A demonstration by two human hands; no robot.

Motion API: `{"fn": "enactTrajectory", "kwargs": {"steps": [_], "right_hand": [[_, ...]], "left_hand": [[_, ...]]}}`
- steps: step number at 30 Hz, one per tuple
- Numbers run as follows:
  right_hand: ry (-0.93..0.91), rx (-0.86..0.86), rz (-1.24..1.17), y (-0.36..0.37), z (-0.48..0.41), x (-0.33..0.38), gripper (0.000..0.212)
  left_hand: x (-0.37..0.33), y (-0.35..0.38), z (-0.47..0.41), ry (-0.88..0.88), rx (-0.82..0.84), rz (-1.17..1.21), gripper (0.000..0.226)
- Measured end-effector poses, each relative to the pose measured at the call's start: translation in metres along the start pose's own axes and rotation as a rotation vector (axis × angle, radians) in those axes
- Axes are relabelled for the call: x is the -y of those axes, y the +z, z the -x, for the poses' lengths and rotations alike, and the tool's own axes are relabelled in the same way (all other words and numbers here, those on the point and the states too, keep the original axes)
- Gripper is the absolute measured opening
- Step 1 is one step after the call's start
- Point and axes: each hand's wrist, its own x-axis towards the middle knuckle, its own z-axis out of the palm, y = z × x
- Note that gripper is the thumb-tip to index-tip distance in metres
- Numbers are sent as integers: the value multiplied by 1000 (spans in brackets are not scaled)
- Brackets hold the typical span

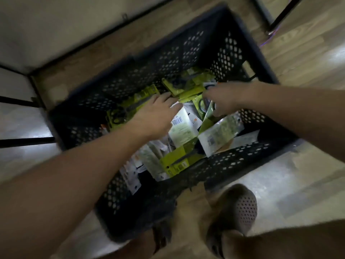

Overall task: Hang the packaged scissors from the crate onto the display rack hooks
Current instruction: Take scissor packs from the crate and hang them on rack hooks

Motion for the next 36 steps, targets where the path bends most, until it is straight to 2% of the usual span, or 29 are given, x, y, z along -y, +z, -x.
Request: {"fn": "enactTrajectory", "kwargs": {"steps": [3,6,9,11,13,16,19,21,22,25,27,29,31,34,36], "right_hand": [[9,4,186,6,-53,-10,41],[51,35,356,9,-74,-8,44],[90,53,494,2,-51,-2,30],[89,111,481,0,-27,1,52],[78,197,435,3,-8,-2,67],[73,189,314,18,1,-9,42],[48,140,162,23,-13,-20,28],[4,93,19,18,-29,-27,31],[-28,41,-78,15,-34,-27,35],[-115,-84,-390,3,-25,-22,42],[-157,-116,-579,0,-16,-20,38],[-177,-159,-695,4,-16,-17,35],[-162,-159,-700,14,-25,-12,42],[-122,-71,-550,26,-36,-8,52],[-103,-36,-521,27,-37,-8,41]], "left_hand": [[11,35,-49,93,-93,-142,73],[14,43,-60,156,-205,-146,60],[13,18,-32,151,-204,-1,40],[0,-15,6,58,-137,182,23],[-16,-35,45,-99,-84,247,17],[-34,-47,95,-282,-212,279,21],[-37,-61,107,-439,-234,499,21],[-33,-66,93,-463,-214,534,40],[-31,-68,86,-466,-203,537,40],[-28,-69,81,-545,-178,685,21],[-29,-71,84,-595,-140,784,19],[-31,-74,81,-583,-128,778,17],[-34,-81,76,-576,-157,796,12],[-34,-77,76,-575,-173,848,14],[-32,-75,80,-602,-171,911,17]]}}
